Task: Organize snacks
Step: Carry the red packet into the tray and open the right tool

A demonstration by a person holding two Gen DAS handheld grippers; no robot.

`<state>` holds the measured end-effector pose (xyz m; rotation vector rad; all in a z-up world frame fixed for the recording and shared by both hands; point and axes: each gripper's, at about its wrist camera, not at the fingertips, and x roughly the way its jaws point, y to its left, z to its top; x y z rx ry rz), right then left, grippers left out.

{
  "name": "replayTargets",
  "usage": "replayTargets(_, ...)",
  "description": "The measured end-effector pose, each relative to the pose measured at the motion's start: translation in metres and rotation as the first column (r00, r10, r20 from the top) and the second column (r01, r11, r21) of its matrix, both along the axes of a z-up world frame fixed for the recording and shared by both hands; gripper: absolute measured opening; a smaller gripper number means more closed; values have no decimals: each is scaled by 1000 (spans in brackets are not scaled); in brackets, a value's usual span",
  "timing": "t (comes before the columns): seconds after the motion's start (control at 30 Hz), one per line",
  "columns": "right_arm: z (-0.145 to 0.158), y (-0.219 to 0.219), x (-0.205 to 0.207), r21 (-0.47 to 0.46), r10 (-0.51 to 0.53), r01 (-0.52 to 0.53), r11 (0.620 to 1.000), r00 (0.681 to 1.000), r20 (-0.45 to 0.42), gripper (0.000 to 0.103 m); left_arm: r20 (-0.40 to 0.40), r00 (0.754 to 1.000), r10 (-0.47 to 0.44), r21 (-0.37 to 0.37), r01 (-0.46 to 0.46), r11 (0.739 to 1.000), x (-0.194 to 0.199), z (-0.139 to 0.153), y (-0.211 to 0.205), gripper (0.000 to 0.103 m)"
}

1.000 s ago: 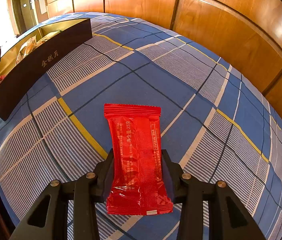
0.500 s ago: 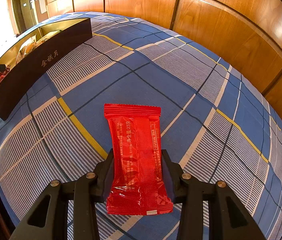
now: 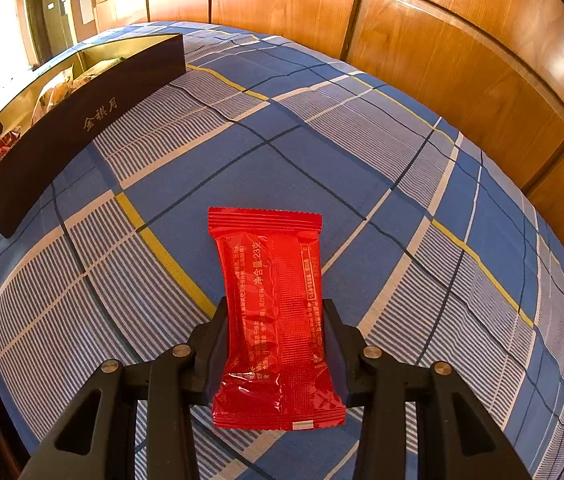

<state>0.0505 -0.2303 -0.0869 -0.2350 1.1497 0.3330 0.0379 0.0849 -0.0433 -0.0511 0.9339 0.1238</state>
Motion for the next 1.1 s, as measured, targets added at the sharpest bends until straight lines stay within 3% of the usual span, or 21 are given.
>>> replayTargets(0.23, -1, -3, 1, 18, -10, 10, 1000, 1000, -5, 42, 29, 997, -67, 8, 67, 998, -6, 8, -19, 39)
replayTargets(0.47, -2, -7, 2, 29, -17, 17, 999, 1000, -7, 42, 41, 996, -79, -4, 79, 997, -8, 11, -23, 39)
replayTargets(0.7, -2, -5, 4, 22, -47, 48, 999, 998, -30, 42, 42, 997, -67, -22, 68, 997, -10, 9, -16, 39)
replayTargets(0.97, 1, 0, 4, 7, -151, 152, 988, 987, -62, 40, 73, 997, -17, -41, 20, 999, -13, 14, 6, 39)
replayTargets(1.1, 9, 3, 4, 75, -189, 196, 978, 978, -93, 39, 91, 996, 21, -47, -17, 999, -15, 18, 24, 39)
